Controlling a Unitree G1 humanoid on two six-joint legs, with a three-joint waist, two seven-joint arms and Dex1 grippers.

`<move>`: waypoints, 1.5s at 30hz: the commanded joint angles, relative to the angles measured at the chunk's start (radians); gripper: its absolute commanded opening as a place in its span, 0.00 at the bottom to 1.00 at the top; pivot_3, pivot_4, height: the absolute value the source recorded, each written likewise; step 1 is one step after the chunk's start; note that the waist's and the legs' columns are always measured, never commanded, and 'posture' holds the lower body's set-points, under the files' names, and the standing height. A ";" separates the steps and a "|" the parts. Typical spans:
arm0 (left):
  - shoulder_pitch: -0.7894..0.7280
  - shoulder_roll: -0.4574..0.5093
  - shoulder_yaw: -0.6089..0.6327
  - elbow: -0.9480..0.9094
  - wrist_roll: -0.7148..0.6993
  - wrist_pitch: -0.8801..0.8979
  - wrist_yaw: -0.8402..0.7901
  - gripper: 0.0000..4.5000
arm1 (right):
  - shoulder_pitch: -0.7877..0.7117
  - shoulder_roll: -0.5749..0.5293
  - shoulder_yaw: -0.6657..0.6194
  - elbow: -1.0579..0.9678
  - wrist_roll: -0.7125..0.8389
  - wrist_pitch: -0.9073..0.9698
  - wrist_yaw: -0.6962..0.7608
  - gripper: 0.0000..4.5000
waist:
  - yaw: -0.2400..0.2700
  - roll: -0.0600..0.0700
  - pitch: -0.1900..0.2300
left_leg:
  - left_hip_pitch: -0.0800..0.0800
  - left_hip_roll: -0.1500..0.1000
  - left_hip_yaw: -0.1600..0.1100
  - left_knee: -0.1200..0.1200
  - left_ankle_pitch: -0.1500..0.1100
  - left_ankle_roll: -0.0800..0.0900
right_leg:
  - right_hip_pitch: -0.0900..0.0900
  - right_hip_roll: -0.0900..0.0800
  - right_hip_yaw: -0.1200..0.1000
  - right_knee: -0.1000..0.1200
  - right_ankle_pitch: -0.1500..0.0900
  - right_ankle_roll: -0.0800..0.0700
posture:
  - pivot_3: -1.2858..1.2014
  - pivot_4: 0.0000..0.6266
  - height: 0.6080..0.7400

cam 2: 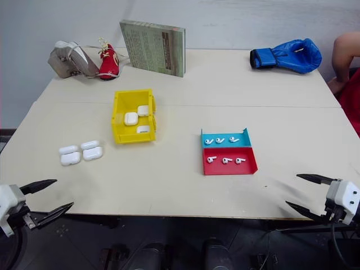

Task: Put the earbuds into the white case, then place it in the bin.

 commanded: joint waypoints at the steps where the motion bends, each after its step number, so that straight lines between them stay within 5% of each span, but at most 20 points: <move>1: -0.014 -0.002 0.024 -0.017 -0.018 0.000 0.017 0.99 | -0.004 -0.005 -0.003 -0.021 0.023 0.001 0.009 1.00 | 0.000 0.000 0.000 | 0.000 0.000 0.000 0.000 0.000 0.000 | 0.000 0.000 0.000 0.000 0.000 0.000 | 0.52 0.24 1.00; 7: 0.015 -0.006 0.109 -0.024 -0.117 0.186 0.066 0.99 | 0.020 0.028 0.029 -0.185 0.113 0.183 -0.002 1.00 | -0.002 0.000 0.000 | 0.000 0.000 0.000 0.000 0.000 0.000 | 0.000 0.000 0.000 0.000 0.000 0.000 | 0.52 0.24 1.00; 15: 0.124 -0.132 0.352 -0.044 -0.176 0.459 0.354 0.99 | 0.021 0.159 0.061 -0.527 0.223 0.295 -0.105 1.00 | 0.000 0.000 0.000 | 0.000 0.002 0.000 0.000 -0.001 -0.001 | -0.001 0.001 0.000 0.001 0.000 0.000 | 0.52 0.24 1.00; 24: 0.194 -0.201 0.480 -0.197 -0.307 0.828 0.599 0.99 | -0.087 0.253 0.067 -0.479 0.283 0.202 0.028 1.00 | 0.009 -0.005 -0.002 | 0.000 0.000 -0.004 0.001 -0.004 0.001 | 0.001 0.000 0.002 0.000 0.000 0.000 | 0.52 0.24 1.00; 30: 0.036 -0.071 0.478 -0.340 -0.503 1.164 0.765 0.99 | -0.121 0.249 0.087 -0.406 0.272 0.194 0.077 1.00 | 0.023 -0.004 -0.002 | 0.000 0.000 -0.006 0.001 -0.003 0.000 | 0.001 0.001 0.002 0.001 0.000 -0.001 | 0.52 0.24 1.00; 36: -0.375 0.108 0.289 -0.328 -0.525 1.607 0.965 0.99 | -0.174 0.242 0.111 -0.359 0.268 0.211 0.103 1.00 | 0.023 -0.002 -0.002 | 0.000 -0.001 -0.007 0.002 -0.002 -0.001 | 0.001 0.001 0.002 0.003 0.000 0.000 | 0.52 0.24 1.00; 45: -0.730 0.057 0.016 -0.154 -0.376 1.647 1.132 0.99 | -0.209 0.245 0.136 -0.395 0.247 0.246 0.059 1.00 | 0.006 -0.002 -0.002 | -0.001 -0.002 -0.007 0.003 -0.002 -0.002 | -0.003 0.002 0.001 0.014 0.000 0.000 | 0.52 0.24 1.00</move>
